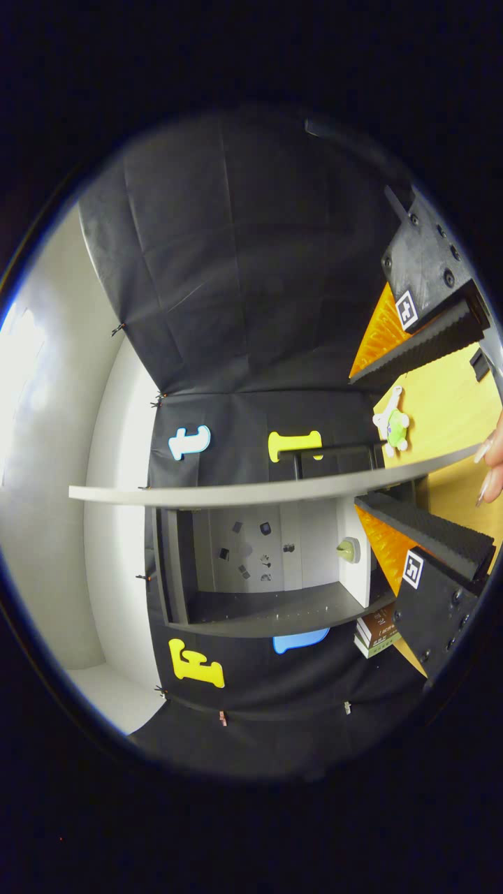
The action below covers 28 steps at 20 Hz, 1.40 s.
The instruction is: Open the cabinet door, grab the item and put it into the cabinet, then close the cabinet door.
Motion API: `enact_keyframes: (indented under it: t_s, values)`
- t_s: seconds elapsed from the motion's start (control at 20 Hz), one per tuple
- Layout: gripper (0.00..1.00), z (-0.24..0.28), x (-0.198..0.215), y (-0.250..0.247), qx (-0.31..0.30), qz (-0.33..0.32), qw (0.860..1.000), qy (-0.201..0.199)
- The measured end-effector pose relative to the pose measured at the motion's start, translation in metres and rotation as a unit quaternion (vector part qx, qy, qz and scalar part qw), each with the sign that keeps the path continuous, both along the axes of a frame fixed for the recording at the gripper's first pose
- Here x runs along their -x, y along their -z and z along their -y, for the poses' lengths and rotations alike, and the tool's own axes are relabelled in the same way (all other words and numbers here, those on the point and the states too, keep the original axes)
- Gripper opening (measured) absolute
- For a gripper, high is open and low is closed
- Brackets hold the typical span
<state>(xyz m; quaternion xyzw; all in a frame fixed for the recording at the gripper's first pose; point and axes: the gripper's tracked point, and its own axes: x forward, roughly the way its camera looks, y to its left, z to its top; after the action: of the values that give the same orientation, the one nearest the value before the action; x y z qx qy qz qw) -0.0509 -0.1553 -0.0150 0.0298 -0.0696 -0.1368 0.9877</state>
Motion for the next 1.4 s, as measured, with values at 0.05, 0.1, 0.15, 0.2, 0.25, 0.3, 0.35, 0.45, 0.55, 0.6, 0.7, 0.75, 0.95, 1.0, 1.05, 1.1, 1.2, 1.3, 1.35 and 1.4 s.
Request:
enact_keyframes:
  t_s: [0.05,0.1,0.15,0.2,0.25,0.3,0.35,0.45,0.55,0.6,0.7,0.75,0.95,1.0,1.05,1.1,1.2,1.3,1.35,1.4]
  values:
    - [0.98,0.011,-0.005,0.0,0.0,0.0,1.0,-0.006]
    - [0.98,0.013,-0.021,0.001,0.001,0.0,1.0,-0.015]
    - [0.98,0.01,-0.031,0.002,0.002,0.001,1.0,-0.031]
    - [0.98,0.008,-0.039,0.003,0.005,0.004,0.999,-0.049]
    - [0.98,0.007,-0.045,0.002,0.005,0.004,0.998,-0.064]
    - [0.98,0.006,-0.049,0.003,0.004,0.002,0.997,-0.077]
    - [0.98,0.005,-0.055,0.002,0.003,0.001,0.996,-0.09]
    - [0.98,0.006,-0.061,-0.001,0.0,0.001,0.994,-0.109]
    - [0.98,0.005,-0.064,-0.001,-0.003,0.003,0.993,-0.119]
    - [0.98,0.001,-0.064,-0.003,-0.005,0.005,0.992,-0.125]
    - [0.98,-0.003,-0.066,-0.003,-0.007,0.006,0.991,-0.131]
    - [0.98,-0.005,-0.066,-0.003,-0.008,0.005,0.991,-0.133]
    - [0.98,-0.022,-0.067,-0.004,-0.008,0.004,0.989,-0.145]
    - [0.97,-0.031,-0.066,-0.004,-0.006,0.004,0.989,-0.147]
    - [0.98,-0.043,-0.068,-0.004,-0.004,0.005,0.989,-0.147]
    - [0.98,-0.053,-0.069,-0.004,-0.003,0.005,0.989,-0.147]
    - [0.98,-0.077,-0.071,-0.002,-0.001,0.002,0.989,-0.147]
    - [0.96,-0.103,-0.076,0.0,0.0,-0.002,0.989,-0.146]
    - [0.96,-0.116,-0.08,0.0,0.002,-0.004,0.99,-0.144]
    - [0.94,-0.128,-0.083,0.0,0.005,-0.002,0.99,-0.141]
